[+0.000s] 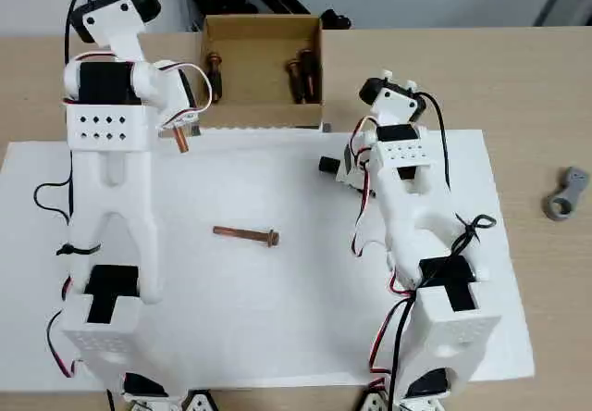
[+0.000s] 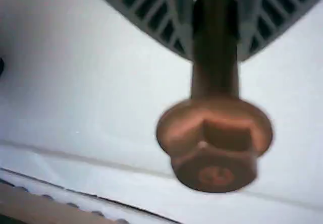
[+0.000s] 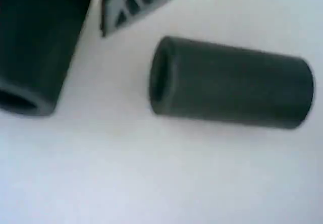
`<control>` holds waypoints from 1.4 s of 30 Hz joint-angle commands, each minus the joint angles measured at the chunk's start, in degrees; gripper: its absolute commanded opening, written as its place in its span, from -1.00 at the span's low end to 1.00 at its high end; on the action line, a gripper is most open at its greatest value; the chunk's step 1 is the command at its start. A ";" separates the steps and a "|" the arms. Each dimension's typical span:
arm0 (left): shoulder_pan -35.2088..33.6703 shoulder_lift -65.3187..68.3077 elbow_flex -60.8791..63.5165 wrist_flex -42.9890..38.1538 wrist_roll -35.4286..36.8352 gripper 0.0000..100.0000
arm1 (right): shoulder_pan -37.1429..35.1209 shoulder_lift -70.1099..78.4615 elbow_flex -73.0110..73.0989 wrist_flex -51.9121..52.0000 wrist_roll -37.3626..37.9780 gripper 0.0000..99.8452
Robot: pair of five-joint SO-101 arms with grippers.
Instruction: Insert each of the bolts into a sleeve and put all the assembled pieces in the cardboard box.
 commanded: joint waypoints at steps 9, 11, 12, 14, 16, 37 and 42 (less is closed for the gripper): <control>0.35 -3.60 -0.84 -0.26 -0.44 -0.99 | 0.04 -1.10 -0.26 3.21 3.43 -1.00; 0.35 -3.69 -0.84 -0.18 -0.44 -0.99 | 0.04 -1.10 -0.26 3.21 4.31 -0.96; 0.26 -3.69 -0.84 -0.18 -0.44 -0.99 | 0.04 -1.19 -0.26 3.21 4.31 -0.97; 0.09 -3.69 -0.84 -0.18 -0.44 -0.99 | 0.13 -1.19 -0.26 3.30 4.40 -1.00; 0.09 -3.69 -0.84 -0.18 -0.44 -0.99 | 0.04 -2.07 -0.26 3.38 4.40 -0.99; -0.18 -9.32 -1.10 -0.18 -2.29 -0.99 | -9.19 -59.47 0.09 22.73 14.59 -0.99; 0.70 -13.01 -1.36 -0.18 -2.11 -0.99 | -9.63 -72.04 1.41 22.37 16.97 -0.99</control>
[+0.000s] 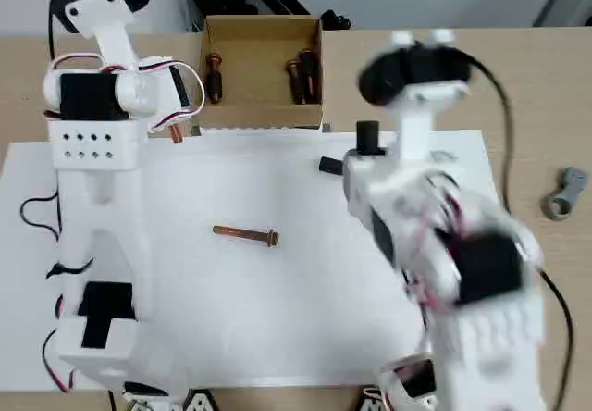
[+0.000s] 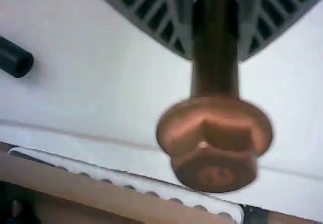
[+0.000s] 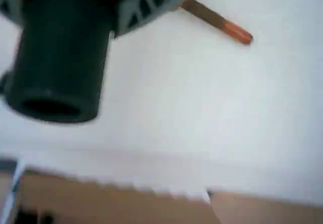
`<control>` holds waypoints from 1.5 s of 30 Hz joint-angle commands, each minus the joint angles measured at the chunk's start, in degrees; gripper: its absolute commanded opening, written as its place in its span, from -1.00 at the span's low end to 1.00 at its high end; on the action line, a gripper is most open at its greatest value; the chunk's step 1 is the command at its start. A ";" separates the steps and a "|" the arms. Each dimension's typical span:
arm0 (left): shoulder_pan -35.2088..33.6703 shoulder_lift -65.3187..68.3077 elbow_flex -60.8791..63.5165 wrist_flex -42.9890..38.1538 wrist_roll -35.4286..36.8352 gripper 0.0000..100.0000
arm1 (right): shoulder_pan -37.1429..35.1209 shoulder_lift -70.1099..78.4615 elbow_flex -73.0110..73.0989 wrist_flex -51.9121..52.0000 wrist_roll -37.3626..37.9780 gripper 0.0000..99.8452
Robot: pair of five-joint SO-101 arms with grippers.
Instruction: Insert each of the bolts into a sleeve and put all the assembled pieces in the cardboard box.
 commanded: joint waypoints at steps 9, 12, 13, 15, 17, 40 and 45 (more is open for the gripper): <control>8.53 -13.63 -1.36 -3.87 -0.79 -0.99 | -0.40 -27.74 31.03 -21.05 1.67 -0.99; 10.73 -15.82 -1.36 -7.47 -0.79 -0.99 | -0.66 -33.71 43.43 -35.47 2.90 -0.99; 11.25 -16.35 -1.36 -8.53 -0.79 -0.99 | -1.45 -35.30 47.12 -39.60 3.78 -0.99; 12.66 -17.14 -1.36 -10.29 -0.97 -0.99 | -4.09 -38.02 53.45 -46.90 5.54 -0.99; 14.33 -17.58 -1.36 -10.90 -3.08 -0.99 | -7.52 -39.78 58.55 -52.79 7.03 -0.99; 31.12 -18.99 -1.01 -9.85 -5.01 -0.99 | -15.60 -40.40 75.08 -80.92 7.74 -0.99; 31.38 -19.08 1.10 -12.48 -4.22 -0.99 | -15.60 -40.40 75.08 -80.84 7.65 -0.99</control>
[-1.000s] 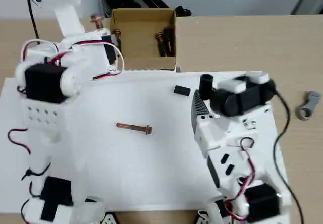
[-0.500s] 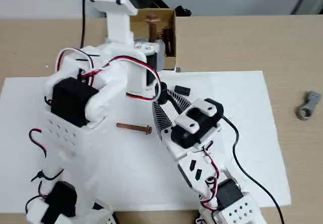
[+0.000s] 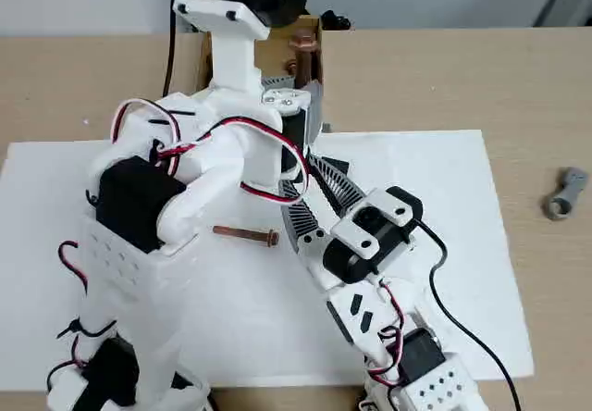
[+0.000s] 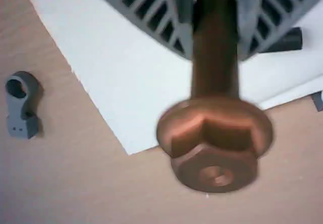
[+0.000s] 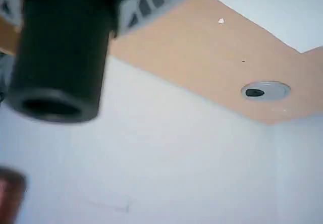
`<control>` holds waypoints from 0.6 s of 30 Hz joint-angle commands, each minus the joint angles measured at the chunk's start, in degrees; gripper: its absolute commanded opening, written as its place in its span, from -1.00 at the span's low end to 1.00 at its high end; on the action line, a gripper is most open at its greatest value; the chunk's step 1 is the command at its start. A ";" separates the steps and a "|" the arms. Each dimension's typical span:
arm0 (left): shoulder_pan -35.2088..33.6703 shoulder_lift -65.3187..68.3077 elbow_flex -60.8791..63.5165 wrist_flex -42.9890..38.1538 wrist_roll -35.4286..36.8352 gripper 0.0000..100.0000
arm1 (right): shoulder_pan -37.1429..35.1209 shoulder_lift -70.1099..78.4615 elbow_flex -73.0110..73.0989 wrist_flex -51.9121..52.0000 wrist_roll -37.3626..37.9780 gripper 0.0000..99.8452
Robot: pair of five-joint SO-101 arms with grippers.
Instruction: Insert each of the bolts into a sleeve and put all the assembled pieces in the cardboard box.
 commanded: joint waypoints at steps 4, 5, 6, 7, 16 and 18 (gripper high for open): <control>0.44 -2.81 6.20 -5.01 0.53 -0.99 | -0.40 -1.01 -0.79 -0.92 -0.62 -0.99; 0.44 -2.81 6.37 -5.10 0.53 -0.99 | -0.31 -0.92 -0.79 -0.84 -1.58 -0.99; 0.44 -2.81 6.37 -5.10 0.53 -0.99 | -0.31 -0.75 -0.79 -0.75 -2.55 -0.99; 0.44 -2.81 6.37 -5.19 0.62 -0.99 | -0.31 -0.66 -0.79 -0.22 -3.43 -0.99; -0.88 -7.74 7.52 -7.56 0.97 -0.99 | 1.71 -0.57 -0.79 3.30 -7.03 -0.99; -0.88 -10.02 10.07 -8.53 0.62 -0.99 | 1.63 -0.57 -0.79 3.30 -7.38 -0.99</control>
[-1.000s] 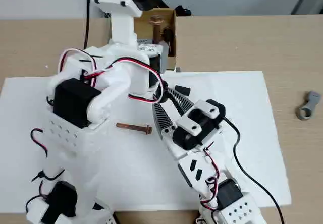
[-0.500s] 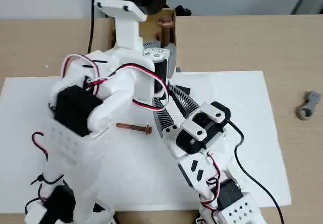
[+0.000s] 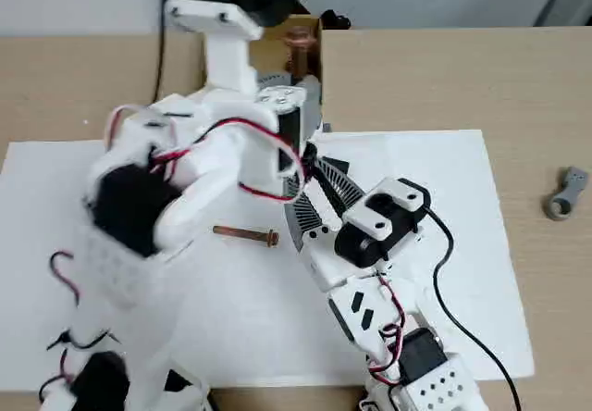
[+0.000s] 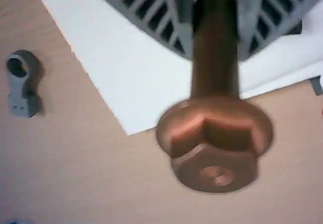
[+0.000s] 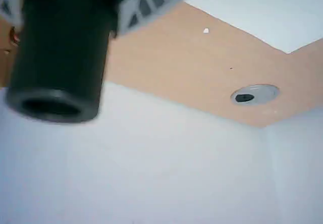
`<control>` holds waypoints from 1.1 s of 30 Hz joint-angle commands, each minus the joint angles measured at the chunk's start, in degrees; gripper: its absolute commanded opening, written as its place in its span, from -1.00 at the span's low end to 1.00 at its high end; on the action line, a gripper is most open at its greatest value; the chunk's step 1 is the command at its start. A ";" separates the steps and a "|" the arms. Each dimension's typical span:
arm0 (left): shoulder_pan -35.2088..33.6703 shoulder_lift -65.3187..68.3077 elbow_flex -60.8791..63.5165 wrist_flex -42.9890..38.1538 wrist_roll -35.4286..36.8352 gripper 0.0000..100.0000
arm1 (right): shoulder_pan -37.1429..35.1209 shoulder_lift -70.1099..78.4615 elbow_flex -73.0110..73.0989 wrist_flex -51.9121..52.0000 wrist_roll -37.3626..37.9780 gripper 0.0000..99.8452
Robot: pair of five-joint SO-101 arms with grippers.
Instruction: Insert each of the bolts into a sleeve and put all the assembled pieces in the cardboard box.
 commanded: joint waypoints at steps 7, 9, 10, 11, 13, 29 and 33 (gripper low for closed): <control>-0.09 -13.45 18.42 -9.41 -0.18 -0.99 | 0.40 -0.48 -0.79 0.22 -1.49 -0.99; 0.26 -16.79 24.48 -13.27 -1.41 -0.99 | 0.40 -0.48 -0.79 1.36 -1.49 -0.99; 0.35 -18.55 27.38 -15.21 -2.11 -0.99 | 0.40 -0.48 -0.79 2.24 -1.49 -0.99; 0.35 -20.48 29.76 -17.14 -2.55 -0.99 | 0.40 -0.48 -0.79 3.12 -1.49 -0.99; 0.35 -23.56 33.10 -19.25 -2.90 -0.99 | 0.40 -0.48 -0.79 4.09 -1.49 -0.99; 8.18 -25.67 36.26 -23.56 -14.07 -0.99 | 0.31 -0.48 -0.79 4.62 -2.64 -0.99; 8.00 -26.29 40.22 -26.64 -13.89 -0.99 | 0.31 -0.48 -0.79 4.62 -2.64 -0.99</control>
